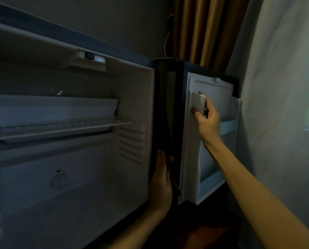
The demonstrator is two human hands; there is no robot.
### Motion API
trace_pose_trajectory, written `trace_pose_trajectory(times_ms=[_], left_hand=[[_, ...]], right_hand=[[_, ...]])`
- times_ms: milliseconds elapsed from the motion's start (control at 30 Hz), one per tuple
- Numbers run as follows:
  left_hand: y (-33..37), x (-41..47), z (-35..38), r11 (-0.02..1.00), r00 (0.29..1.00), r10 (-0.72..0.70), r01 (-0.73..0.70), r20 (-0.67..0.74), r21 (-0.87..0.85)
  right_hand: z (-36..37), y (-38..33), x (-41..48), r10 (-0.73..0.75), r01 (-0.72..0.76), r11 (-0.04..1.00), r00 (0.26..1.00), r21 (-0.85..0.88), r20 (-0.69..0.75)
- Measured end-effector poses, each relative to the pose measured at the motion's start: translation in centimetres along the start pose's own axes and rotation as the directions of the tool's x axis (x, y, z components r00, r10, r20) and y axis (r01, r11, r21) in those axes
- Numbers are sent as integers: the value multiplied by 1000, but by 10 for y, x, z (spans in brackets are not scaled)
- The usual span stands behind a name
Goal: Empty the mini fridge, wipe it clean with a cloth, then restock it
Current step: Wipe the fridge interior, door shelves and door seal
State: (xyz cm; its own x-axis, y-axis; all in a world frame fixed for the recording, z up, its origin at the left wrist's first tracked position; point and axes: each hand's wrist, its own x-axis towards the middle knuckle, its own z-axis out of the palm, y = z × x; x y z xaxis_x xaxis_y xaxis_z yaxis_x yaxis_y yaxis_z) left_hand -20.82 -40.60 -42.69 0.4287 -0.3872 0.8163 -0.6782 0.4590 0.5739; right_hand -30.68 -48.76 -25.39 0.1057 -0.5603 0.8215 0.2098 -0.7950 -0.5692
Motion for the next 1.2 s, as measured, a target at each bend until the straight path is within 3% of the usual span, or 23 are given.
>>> trace_pose_trajectory(times_ms=[167,233,300,400,500,533,600,633,667,700,733,767,800,833,867,900,1033,1200], left_hand=[[76,135,0,975,973,221,-221,-64,12],[99,177,0,970,966,243,-240,-89,43],[102,183,3,962,955,271,-266,-120,58],[69,124,11,948,942,316,-308,-113,85],[27,35,10,990,990,142,-141,-26,9],[18,8,9,997,995,79,-79,60,-7],[14,-43,6,979,928,-140,78,347,188],[-7,-64,7,931,887,-226,74,403,359],[-17,-80,10,765,848,-331,-16,414,644],[-16,-89,11,618,876,-407,54,260,784],[-8,-97,15,670,895,-444,307,35,676],[-1,-97,12,811,853,-520,507,-37,291],[1,-99,7,808,805,-588,589,-79,-15],[6,-100,1,784,789,-614,614,-34,91],[15,-96,-7,778,774,-619,583,130,232],[16,-91,-9,779,755,-623,573,207,254],[11,-65,-7,668,644,-744,718,180,195],[18,-40,4,635,637,-770,770,35,-57]], right_hand=[[1,-1,0,-7,7,1000,1000,-27,-7],[0,1,1,-16,16,999,1000,-36,-12],[0,1,1,-30,29,999,999,-40,-12],[1,1,1,-26,26,999,1000,-35,-2],[2,1,0,-18,17,999,1000,-45,-17],[3,2,1,-21,19,998,999,-62,-30],[6,3,-1,-21,15,994,998,-110,-56],[9,3,-3,-17,7,990,998,-140,-68],[12,3,-6,-11,-4,984,997,-179,-80],[13,4,-11,-12,-10,971,996,-240,-93],[15,7,-17,-26,-8,949,994,-315,-106],[17,10,-25,-44,-6,922,992,-387,-118],[19,15,-36,-57,-7,897,990,-442,-131],[21,20,-48,-68,-9,881,987,-474,-145],[22,28,-59,-85,-2,875,984,-484,-158],[23,35,-70,-103,12,876,981,-481,-162],[20,54,-85,-89,33,914,989,-405,-121],[21,57,-79,-133,82,924,985,-372,-114]])
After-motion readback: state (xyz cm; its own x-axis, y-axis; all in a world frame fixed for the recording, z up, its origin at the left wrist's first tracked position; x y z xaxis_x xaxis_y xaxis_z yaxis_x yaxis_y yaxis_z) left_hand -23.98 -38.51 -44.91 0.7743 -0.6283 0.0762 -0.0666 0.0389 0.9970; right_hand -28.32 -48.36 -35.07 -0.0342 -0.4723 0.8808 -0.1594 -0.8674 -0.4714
